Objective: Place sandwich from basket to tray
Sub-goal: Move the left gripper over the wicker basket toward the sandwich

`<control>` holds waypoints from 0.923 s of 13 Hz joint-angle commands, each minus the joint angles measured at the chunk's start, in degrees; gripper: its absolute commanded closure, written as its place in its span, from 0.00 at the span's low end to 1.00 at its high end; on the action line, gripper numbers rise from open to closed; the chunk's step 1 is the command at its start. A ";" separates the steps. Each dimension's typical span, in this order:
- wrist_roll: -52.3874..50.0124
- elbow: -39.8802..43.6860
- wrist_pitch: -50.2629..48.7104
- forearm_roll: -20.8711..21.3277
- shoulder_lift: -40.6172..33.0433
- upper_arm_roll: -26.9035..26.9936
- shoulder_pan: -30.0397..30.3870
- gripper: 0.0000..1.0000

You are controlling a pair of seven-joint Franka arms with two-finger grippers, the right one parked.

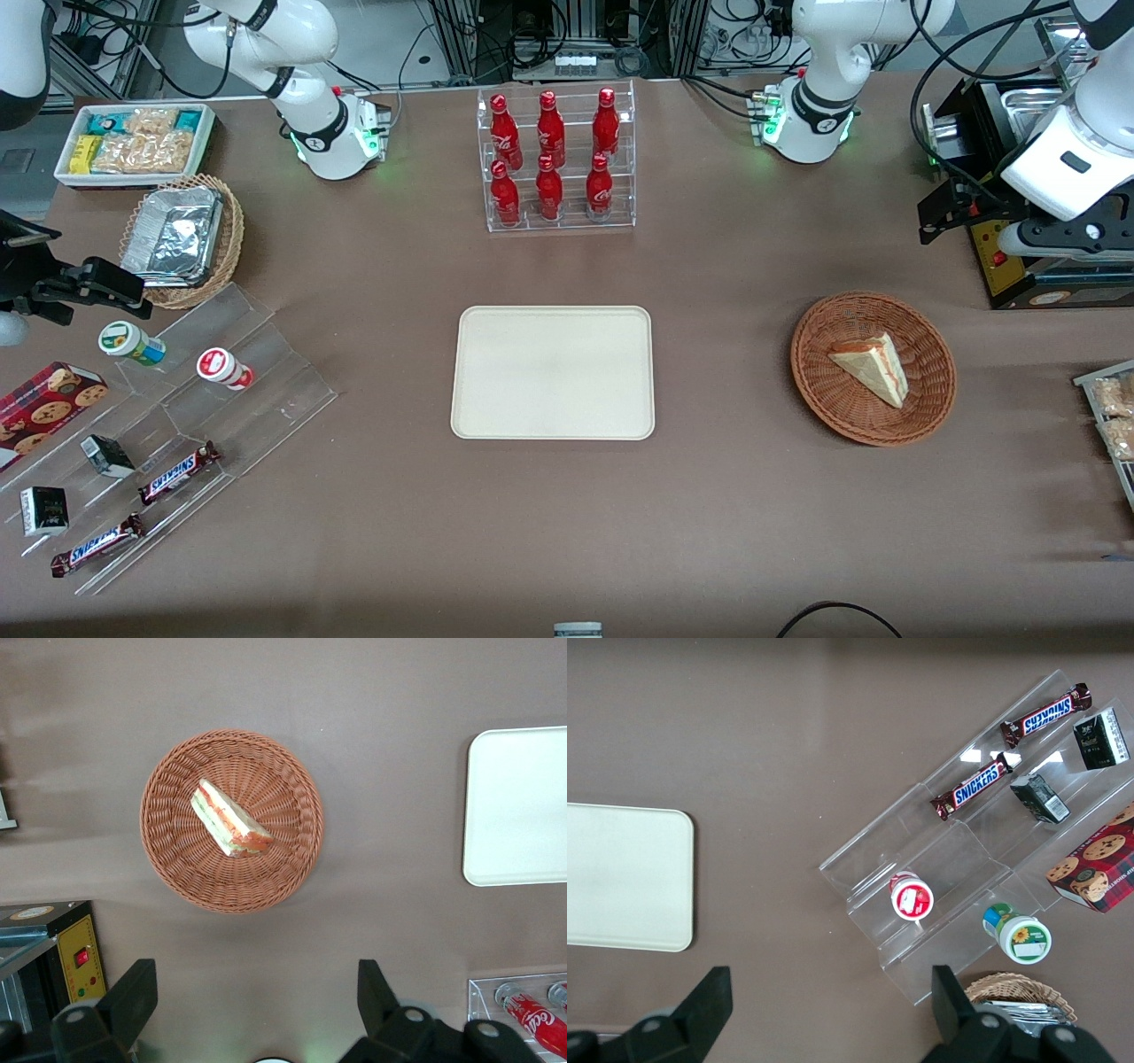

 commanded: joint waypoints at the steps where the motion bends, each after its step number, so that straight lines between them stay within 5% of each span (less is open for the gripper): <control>1: -1.24 1.85 -0.79 0.53 0.78 0.06 -0.38 0.00; 10: -3.17 0.98 -1.32 0.44 3.23 0.76 0.94 0.00; 12: -12.25 0.44 -0.45 0.88 5.34 1.02 1.46 0.00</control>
